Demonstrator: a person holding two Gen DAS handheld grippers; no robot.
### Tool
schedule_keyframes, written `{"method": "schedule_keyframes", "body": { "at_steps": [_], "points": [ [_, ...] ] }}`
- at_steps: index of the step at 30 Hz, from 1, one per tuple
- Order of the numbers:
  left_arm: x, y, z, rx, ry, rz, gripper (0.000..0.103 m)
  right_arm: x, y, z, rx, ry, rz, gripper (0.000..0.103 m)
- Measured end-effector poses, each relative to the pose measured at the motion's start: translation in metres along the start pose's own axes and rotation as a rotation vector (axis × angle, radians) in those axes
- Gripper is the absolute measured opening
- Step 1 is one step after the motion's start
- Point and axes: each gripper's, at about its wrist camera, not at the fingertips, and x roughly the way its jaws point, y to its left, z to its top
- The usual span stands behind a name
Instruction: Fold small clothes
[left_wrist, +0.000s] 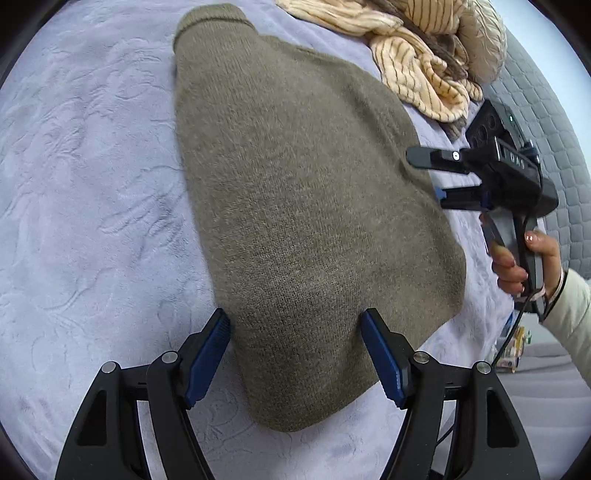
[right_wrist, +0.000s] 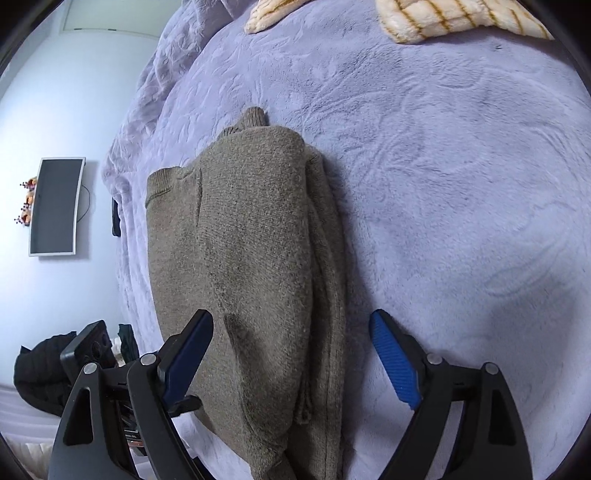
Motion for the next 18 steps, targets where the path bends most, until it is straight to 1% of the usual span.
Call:
{"method": "schedule_keyframes", "body": {
  "at_steps": [2, 5, 8, 12, 15, 18],
  "points": [
    [0.004, 0.003, 0.002, 0.002, 0.015, -0.021, 0.072, 0.003, 0.002, 0.003, -0.005, 0.007, 0.003, 0.090],
    [0.010, 0.012, 0.005, -0.050, 0.030, -0.076, 0.072, 0.009, 0.006, 0.008, -0.013, 0.020, 0.008, 0.090],
    [0.008, 0.008, 0.006, -0.076, 0.020, -0.083, 0.072, 0.013, 0.016, 0.014, -0.033, 0.036, 0.040, 0.090],
    [-0.004, -0.004, 0.004, -0.050, -0.012, -0.128, 0.072, 0.020, 0.037, 0.021, -0.112, 0.072, 0.060, 0.093],
    [0.003, 0.002, 0.005, -0.059, 0.004, -0.130, 0.072, 0.029, 0.036, 0.031, -0.116, 0.092, 0.056, 0.093],
    [0.017, 0.007, 0.005, -0.074, 0.024, -0.127, 0.072, 0.039, 0.028, 0.040, -0.074, 0.095, 0.092, 0.093]
  ]
}}
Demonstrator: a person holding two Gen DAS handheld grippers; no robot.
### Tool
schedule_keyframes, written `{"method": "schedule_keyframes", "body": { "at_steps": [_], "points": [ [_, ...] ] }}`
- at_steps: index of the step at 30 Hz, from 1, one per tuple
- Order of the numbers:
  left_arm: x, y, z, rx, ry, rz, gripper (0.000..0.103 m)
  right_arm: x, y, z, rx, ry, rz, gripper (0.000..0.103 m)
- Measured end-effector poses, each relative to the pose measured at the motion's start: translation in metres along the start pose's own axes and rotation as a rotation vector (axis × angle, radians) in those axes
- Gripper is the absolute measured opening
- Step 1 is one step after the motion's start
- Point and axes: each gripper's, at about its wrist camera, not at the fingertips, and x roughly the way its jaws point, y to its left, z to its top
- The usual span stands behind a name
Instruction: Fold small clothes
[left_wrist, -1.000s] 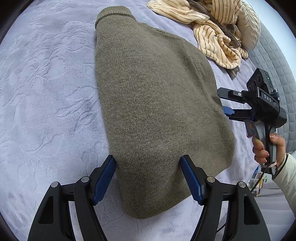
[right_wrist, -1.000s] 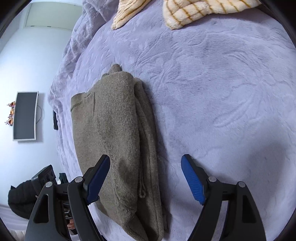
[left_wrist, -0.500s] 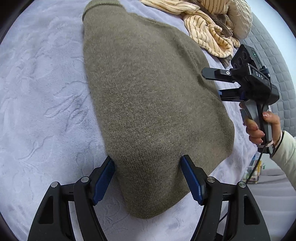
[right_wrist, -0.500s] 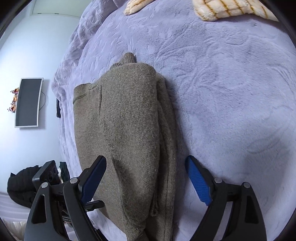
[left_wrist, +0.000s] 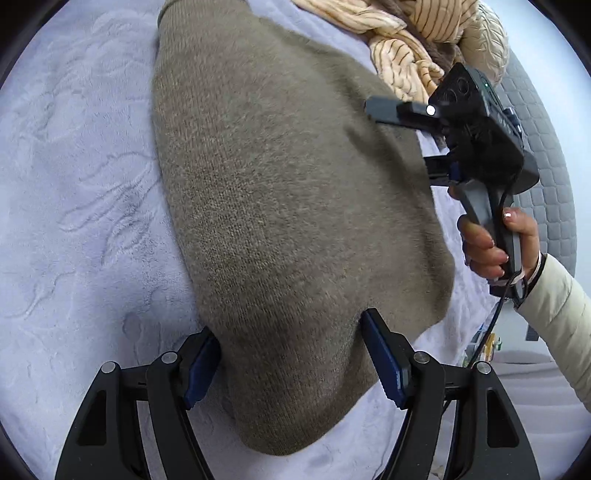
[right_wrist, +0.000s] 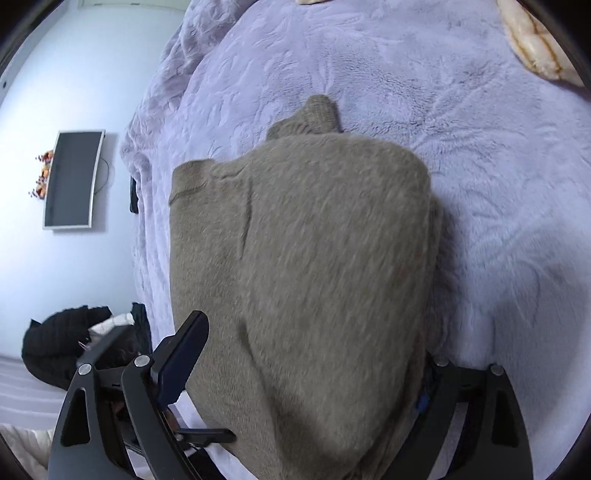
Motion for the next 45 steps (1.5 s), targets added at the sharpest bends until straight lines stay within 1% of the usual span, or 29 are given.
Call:
{"method": "schedule_keyframes", "body": {
  "at_steps": [2, 5, 6, 7, 8, 9, 10, 11, 12, 15, 19, 25, 28, 30, 32, 35, 40, 43, 45],
  "points": [
    [0.008, -0.001, 0.001, 0.000, 0.007, 0.016, 0.072, 0.003, -0.007, 0.003, 0.020, 0.001, 0.026, 0.093],
    [0.014, -0.008, 0.003, -0.006, 0.002, 0.061, 0.072, 0.002, -0.014, 0.002, 0.061, -0.010, 0.046, 0.092],
    [0.014, -0.010, 0.003, -0.006, -0.009, 0.073, 0.072, 0.000, -0.015, 0.002, 0.078, -0.015, 0.036, 0.085],
    [0.014, -0.015, 0.002, 0.002, -0.024, 0.083, 0.072, -0.001, -0.015, 0.001, 0.087, -0.019, 0.005, 0.071],
    [0.012, -0.018, 0.000, 0.013, -0.040, 0.088, 0.065, -0.003, -0.015, -0.001, 0.088, -0.019, -0.034, 0.057],
    [0.009, -0.021, -0.002, 0.025, -0.052, 0.092, 0.060, -0.005, -0.016, -0.003, 0.093, -0.019, -0.037, 0.052],
    [0.005, -0.024, -0.004, 0.035, -0.064, 0.088, 0.056, -0.009, -0.018, -0.005, 0.104, -0.024, -0.017, 0.043],
    [0.000, -0.024, -0.006, 0.038, -0.072, 0.080, 0.051, -0.015, -0.019, -0.007, 0.114, -0.031, 0.013, 0.041],
    [-0.004, -0.026, -0.007, 0.040, -0.080, 0.069, 0.046, -0.018, -0.018, -0.008, 0.116, -0.037, 0.037, 0.040],
    [-0.016, -0.033, -0.008, 0.053, -0.100, 0.044, 0.042, -0.026, -0.010, -0.014, 0.113, -0.055, 0.103, 0.039],
    [-0.037, -0.042, -0.014, 0.073, -0.121, 0.012, 0.042, -0.029, 0.007, -0.018, 0.123, -0.076, 0.154, 0.040],
    [-0.068, -0.047, -0.031, 0.103, -0.154, 0.016, 0.042, -0.035, 0.044, -0.028, 0.095, -0.089, 0.198, 0.040],
    [-0.084, -0.049, -0.046, 0.109, -0.164, 0.021, 0.042, -0.037, 0.061, -0.041, 0.086, -0.084, 0.215, 0.039],
    [-0.096, -0.048, -0.060, 0.116, -0.163, 0.034, 0.042, -0.035, 0.072, -0.052, 0.087, -0.075, 0.224, 0.039],
    [-0.099, -0.051, -0.069, 0.116, -0.159, 0.047, 0.042, -0.032, 0.079, -0.068, 0.097, -0.061, 0.238, 0.039],
    [-0.108, -0.044, -0.096, 0.102, -0.149, 0.061, 0.042, -0.020, 0.088, -0.090, 0.114, -0.040, 0.251, 0.039],
    [-0.111, -0.025, -0.142, 0.052, -0.115, 0.113, 0.042, 0.016, 0.091, -0.123, 0.159, 0.011, 0.273, 0.040],
    [-0.106, -0.009, -0.164, 0.019, -0.101, 0.178, 0.042, 0.044, 0.093, -0.134, 0.139, 0.069, 0.235, 0.040],
    [-0.101, 0.007, -0.175, -0.028, -0.097, 0.228, 0.042, 0.063, 0.089, -0.135, 0.126, 0.108, 0.188, 0.040]
  ]
}}
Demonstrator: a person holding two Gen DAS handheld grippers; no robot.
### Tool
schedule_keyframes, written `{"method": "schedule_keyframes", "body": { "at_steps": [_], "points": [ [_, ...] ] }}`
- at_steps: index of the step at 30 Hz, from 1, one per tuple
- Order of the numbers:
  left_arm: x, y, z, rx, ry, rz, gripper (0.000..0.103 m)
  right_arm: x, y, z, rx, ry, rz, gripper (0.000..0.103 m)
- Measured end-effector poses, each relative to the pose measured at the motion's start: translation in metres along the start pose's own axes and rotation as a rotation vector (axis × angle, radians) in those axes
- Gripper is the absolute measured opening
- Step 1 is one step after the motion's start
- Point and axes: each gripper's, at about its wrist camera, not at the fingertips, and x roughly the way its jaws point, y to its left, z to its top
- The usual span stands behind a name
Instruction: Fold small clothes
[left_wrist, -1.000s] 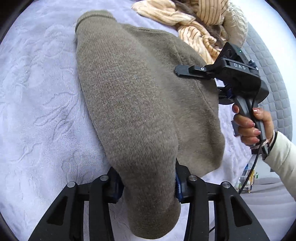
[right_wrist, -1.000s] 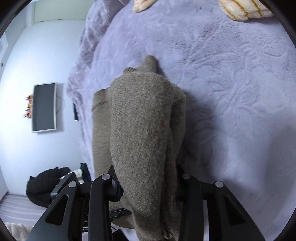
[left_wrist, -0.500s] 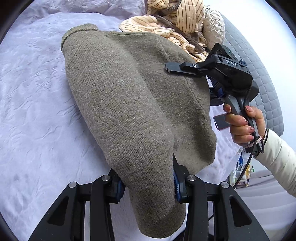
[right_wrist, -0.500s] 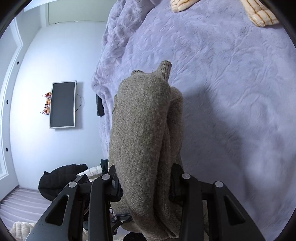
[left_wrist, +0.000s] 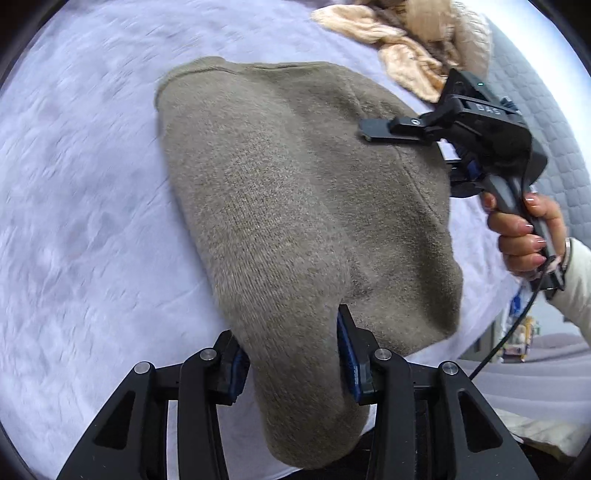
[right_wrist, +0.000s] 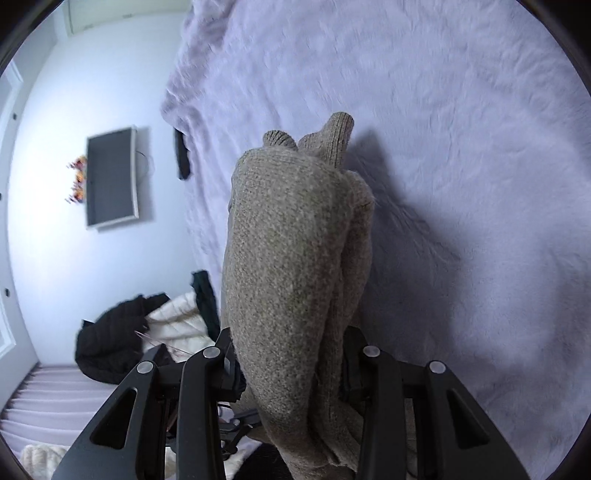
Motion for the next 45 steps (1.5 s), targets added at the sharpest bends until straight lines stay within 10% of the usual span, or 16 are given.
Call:
{"method": "schedule_keyframes", "body": {
  "at_steps": [14, 23, 27, 29, 39, 45],
  "points": [
    [-0.041, 0.036, -0.029, -0.126, -0.093, 0.082, 0.055, -0.043, -0.010, -0.010, -0.012, -0.071, -0.250, 0.060],
    [-0.037, 0.022, 0.003, -0.100, -0.128, 0.141, 0.055, -0.023, -0.004, -0.055, 0.045, -0.038, -0.151, 0.060],
    [-0.020, 0.019, -0.001, -0.092, -0.086, 0.168, 0.055, -0.005, -0.005, -0.060, 0.055, -0.011, -0.169, 0.040],
    [-0.023, 0.021, -0.006, -0.101, -0.080, 0.166, 0.055, -0.003, 0.000, -0.058, 0.037, -0.019, -0.211, 0.011],
    [0.010, 0.014, -0.020, -0.087, -0.023, 0.201, 0.055, -0.003, 0.007, -0.051, -0.151, -0.009, -0.524, 0.011],
    [0.000, 0.017, -0.029, -0.120, -0.010, 0.202, 0.055, -0.021, -0.002, -0.063, -0.066, -0.020, -0.511, 0.041]
  ]
}}
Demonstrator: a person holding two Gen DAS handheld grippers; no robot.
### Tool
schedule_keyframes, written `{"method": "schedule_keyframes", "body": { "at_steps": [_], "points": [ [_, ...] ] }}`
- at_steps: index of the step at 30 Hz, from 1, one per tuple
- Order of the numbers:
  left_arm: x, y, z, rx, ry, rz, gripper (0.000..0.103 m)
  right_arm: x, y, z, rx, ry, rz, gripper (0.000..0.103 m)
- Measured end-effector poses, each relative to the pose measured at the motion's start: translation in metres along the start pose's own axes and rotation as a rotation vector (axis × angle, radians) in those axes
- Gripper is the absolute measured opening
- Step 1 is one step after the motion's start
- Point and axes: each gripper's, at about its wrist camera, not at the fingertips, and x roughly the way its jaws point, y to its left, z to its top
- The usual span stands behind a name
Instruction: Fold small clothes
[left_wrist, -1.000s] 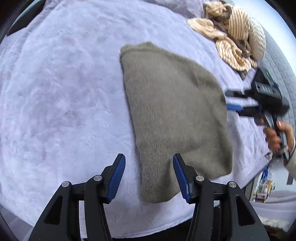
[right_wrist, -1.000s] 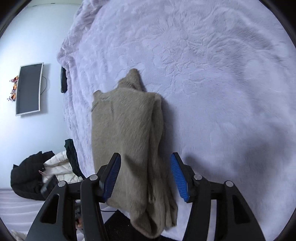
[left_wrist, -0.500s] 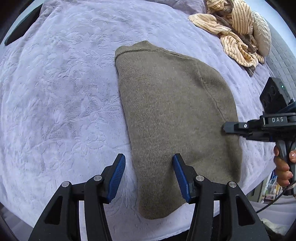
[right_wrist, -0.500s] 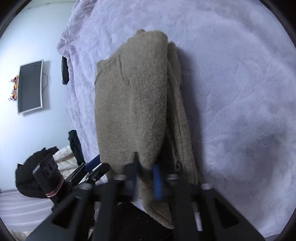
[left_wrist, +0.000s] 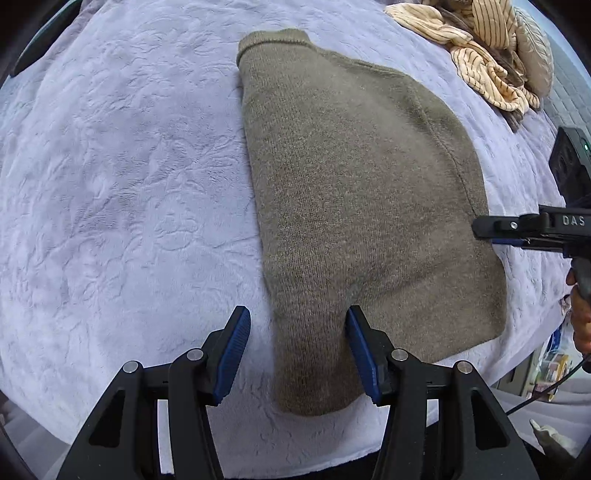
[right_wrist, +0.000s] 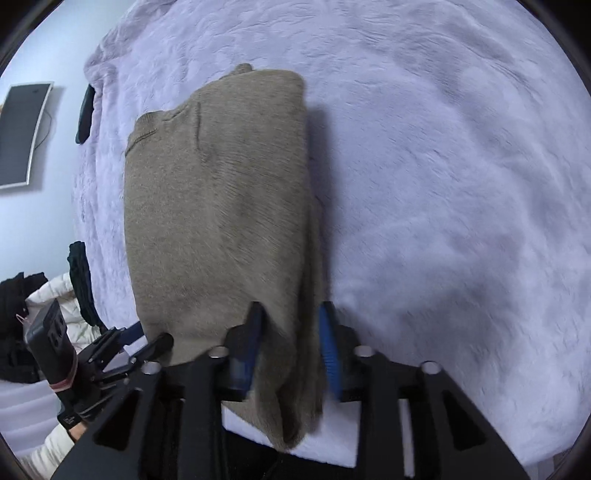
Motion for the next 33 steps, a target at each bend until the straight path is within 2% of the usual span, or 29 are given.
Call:
{"method": "schedule_keyframes", "body": {
  "at_steps": [4, 6, 8, 11, 13, 14, 15, 16, 18, 19, 21, 24, 28, 30, 32, 33],
  "points": [
    [-0.015, 0.001, 0.001, 0.019, -0.021, 0.012, 0.055, -0.017, 0.000, -0.023, -0.017, 0.014, 0.084, 0.041],
    [-0.014, 0.003, 0.001, 0.015, -0.013, 0.012, 0.055, -0.017, 0.006, -0.037, -0.049, 0.030, 0.079, 0.041],
    [-0.012, 0.007, -0.001, 0.015, -0.008, 0.019, 0.055, -0.020, 0.018, -0.050, -0.101, 0.008, 0.066, 0.041],
    [-0.003, 0.004, -0.002, 0.014, -0.001, 0.038, 0.055, -0.017, 0.039, -0.060, -0.169, -0.013, 0.075, 0.041],
    [0.003, -0.002, -0.002, 0.011, 0.005, 0.049, 0.055, -0.008, 0.049, -0.063, -0.186, 0.005, 0.087, 0.041],
    [0.005, -0.005, -0.002, 0.014, 0.004, 0.056, 0.056, -0.002, 0.053, -0.064, -0.194, 0.020, 0.083, 0.041],
    [0.006, -0.005, -0.001, 0.018, 0.005, 0.069, 0.065, 0.003, 0.055, -0.066, -0.206, 0.033, 0.066, 0.041],
    [0.007, -0.005, -0.001, 0.021, 0.001, 0.089, 0.069, 0.010, 0.057, -0.066, -0.222, 0.050, 0.034, 0.041],
    [0.008, -0.003, -0.001, 0.017, 0.001, 0.087, 0.071, 0.027, 0.054, -0.065, -0.239, 0.079, -0.053, 0.039],
    [0.009, -0.001, -0.001, 0.008, 0.006, 0.077, 0.071, 0.034, 0.047, -0.064, -0.234, 0.091, -0.087, 0.035],
    [0.009, -0.002, -0.001, 0.001, 0.014, 0.072, 0.071, 0.042, 0.032, -0.060, -0.181, 0.103, -0.072, 0.027],
    [0.005, -0.007, -0.001, 0.018, 0.008, 0.095, 0.071, 0.036, 0.019, -0.056, -0.095, 0.095, -0.021, 0.026],
    [-0.001, -0.013, 0.000, 0.034, 0.016, 0.125, 0.071, 0.024, 0.021, -0.058, -0.104, 0.092, -0.026, 0.030],
    [-0.004, -0.016, 0.000, 0.032, 0.021, 0.133, 0.071, 0.015, 0.024, -0.062, -0.108, 0.085, -0.029, 0.037],
    [-0.008, -0.017, 0.001, 0.027, 0.016, 0.143, 0.071, 0.008, 0.027, -0.065, -0.107, 0.070, -0.034, 0.052],
    [-0.011, -0.019, 0.001, 0.024, 0.010, 0.147, 0.071, 0.004, 0.028, -0.065, -0.109, 0.062, -0.037, 0.055]
  ]
}}
